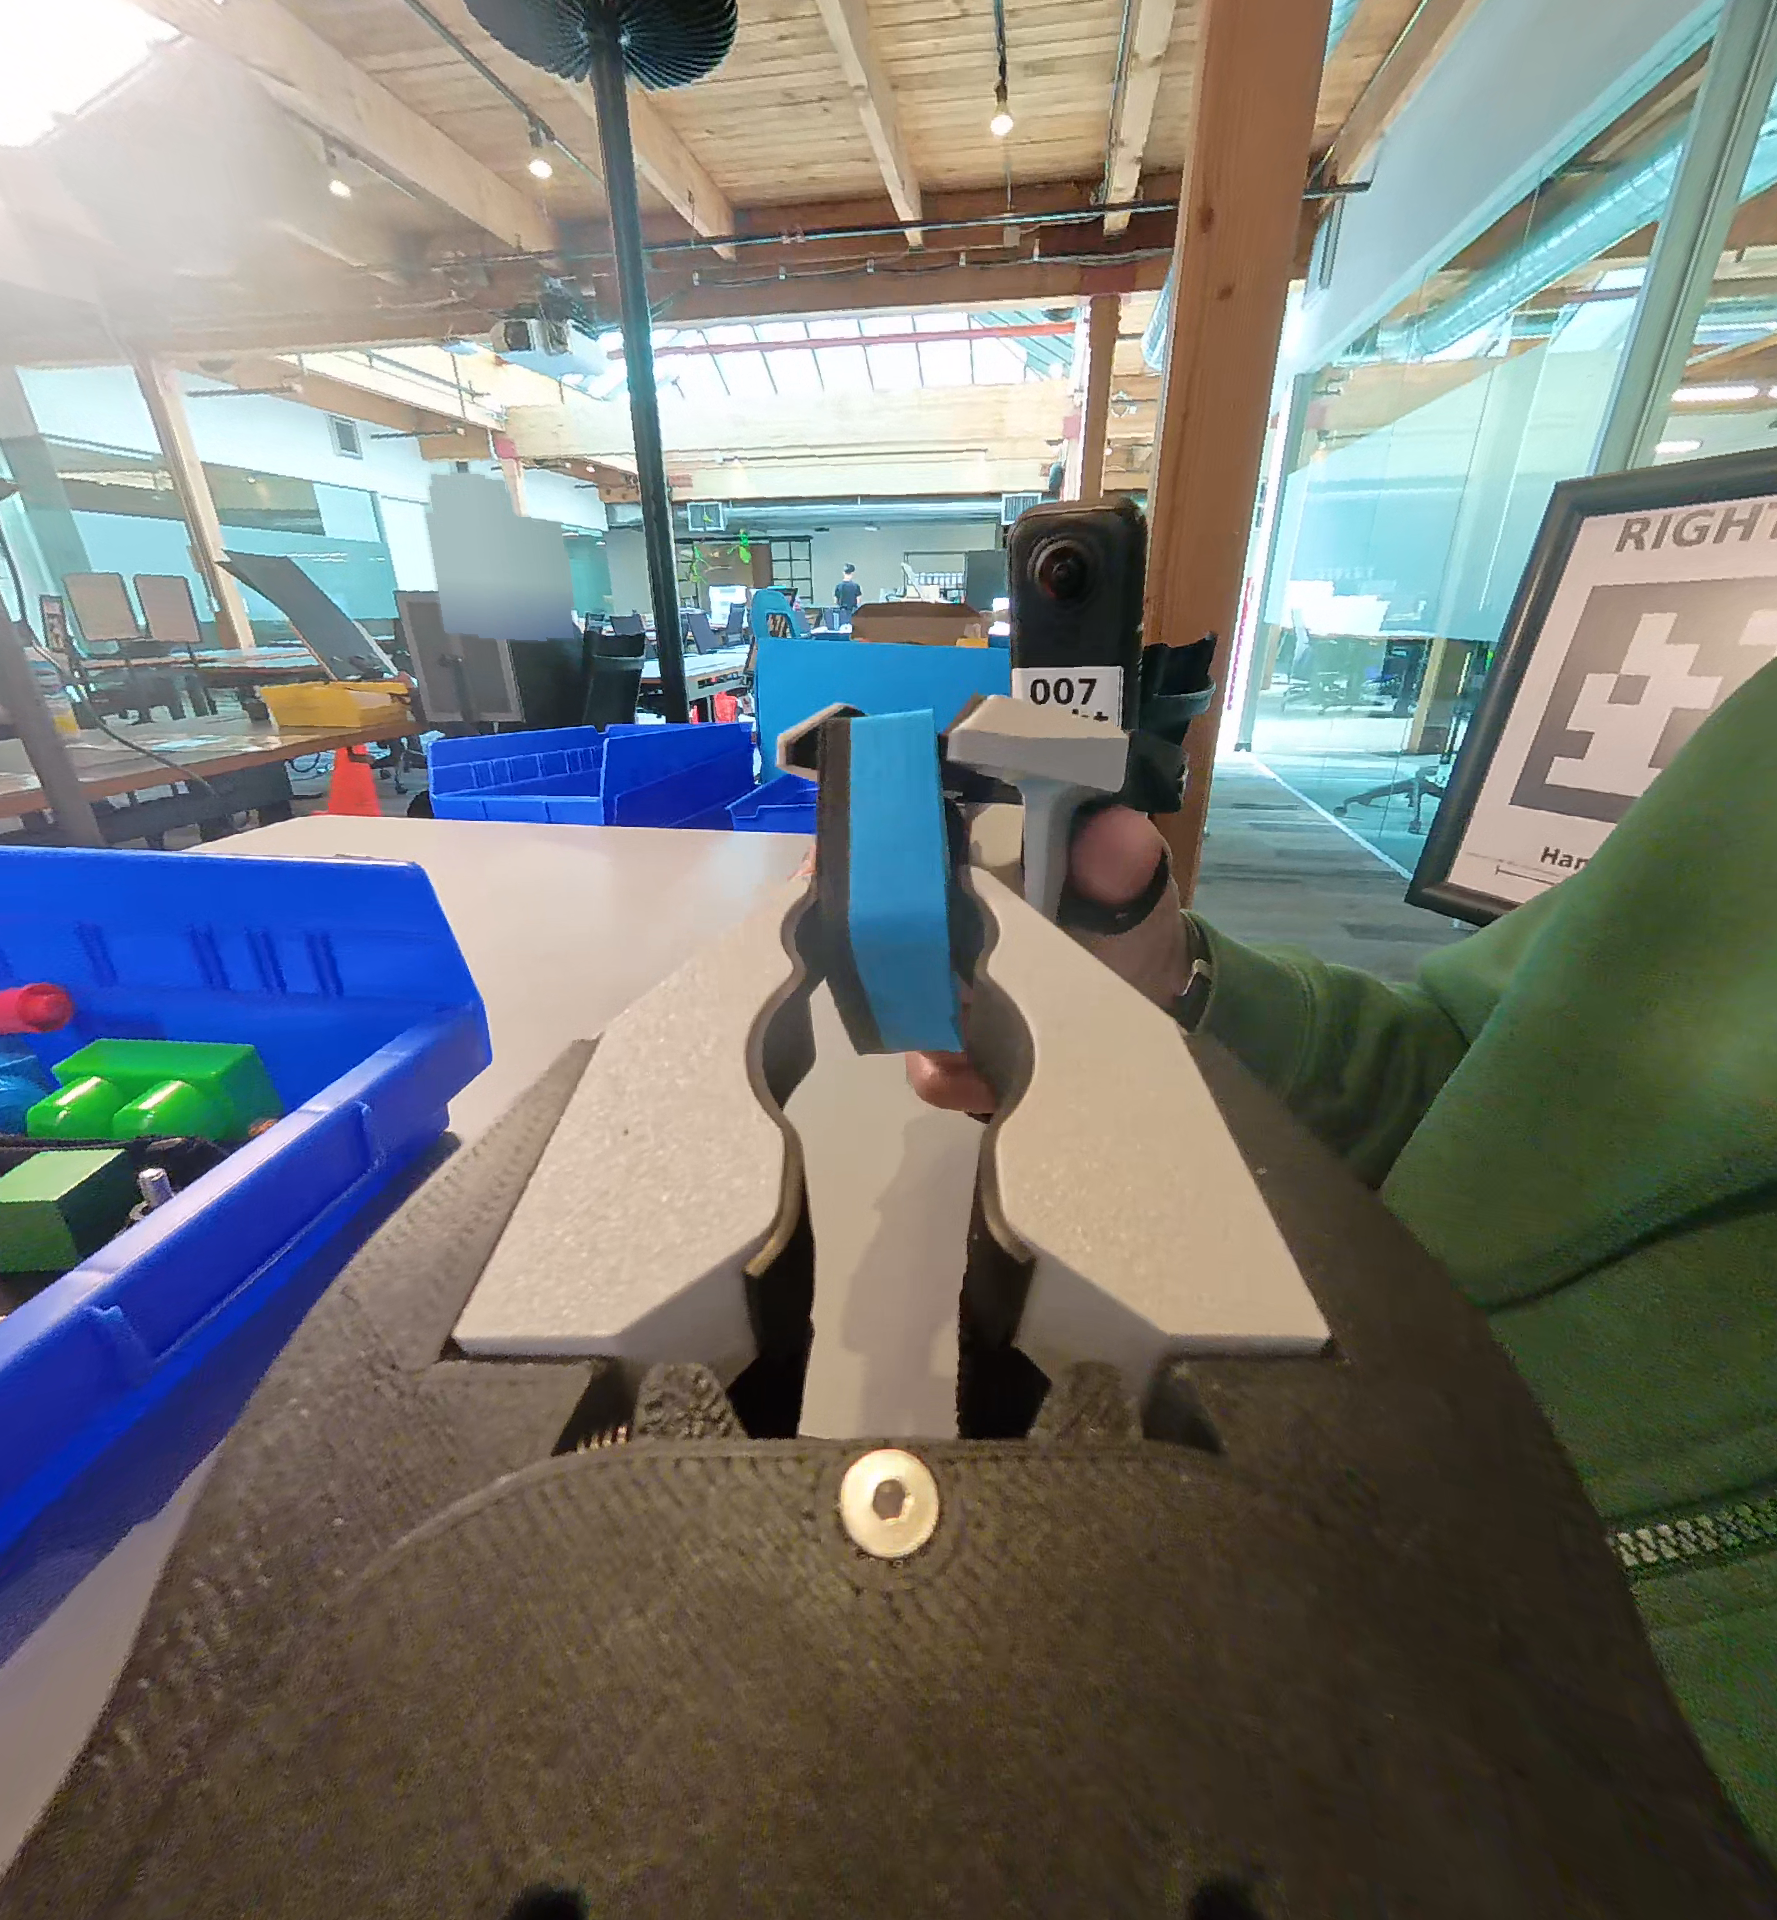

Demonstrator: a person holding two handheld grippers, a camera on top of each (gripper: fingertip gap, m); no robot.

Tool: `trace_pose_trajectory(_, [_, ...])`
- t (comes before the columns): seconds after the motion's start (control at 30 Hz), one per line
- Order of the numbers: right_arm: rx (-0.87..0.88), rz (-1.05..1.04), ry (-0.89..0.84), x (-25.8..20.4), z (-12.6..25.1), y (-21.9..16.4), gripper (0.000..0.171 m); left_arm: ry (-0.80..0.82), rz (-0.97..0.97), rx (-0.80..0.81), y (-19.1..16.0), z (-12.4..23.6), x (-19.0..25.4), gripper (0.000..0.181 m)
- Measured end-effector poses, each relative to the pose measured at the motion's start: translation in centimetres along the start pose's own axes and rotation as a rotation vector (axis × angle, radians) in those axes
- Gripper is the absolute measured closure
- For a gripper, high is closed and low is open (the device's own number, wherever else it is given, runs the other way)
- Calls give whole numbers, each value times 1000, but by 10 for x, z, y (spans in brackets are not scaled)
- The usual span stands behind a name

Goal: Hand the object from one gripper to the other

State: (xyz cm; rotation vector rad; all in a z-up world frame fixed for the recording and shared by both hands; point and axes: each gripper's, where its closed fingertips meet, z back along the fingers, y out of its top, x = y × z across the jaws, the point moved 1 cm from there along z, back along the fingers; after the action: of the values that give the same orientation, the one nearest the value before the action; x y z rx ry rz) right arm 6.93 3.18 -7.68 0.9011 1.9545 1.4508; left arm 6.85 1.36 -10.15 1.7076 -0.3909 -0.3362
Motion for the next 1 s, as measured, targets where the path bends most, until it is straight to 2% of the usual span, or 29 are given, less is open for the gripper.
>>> trace_pose_trajectory(0.4, [-42, 5, 14, -3, -2, -7, 145, 14, -30, -35, -6, -2, 0, 158])
trace_pose_trajectory(0.7, [-64, 34, 14, -4, -3, -10, 146, 35, 4, -4, -2, -1, -5, 148])
trace_pose_trajectory(1.0, [-64, 4, 30, -6, -4, -11, 146, 1, -14, -4, -1, -1, 1, 158])
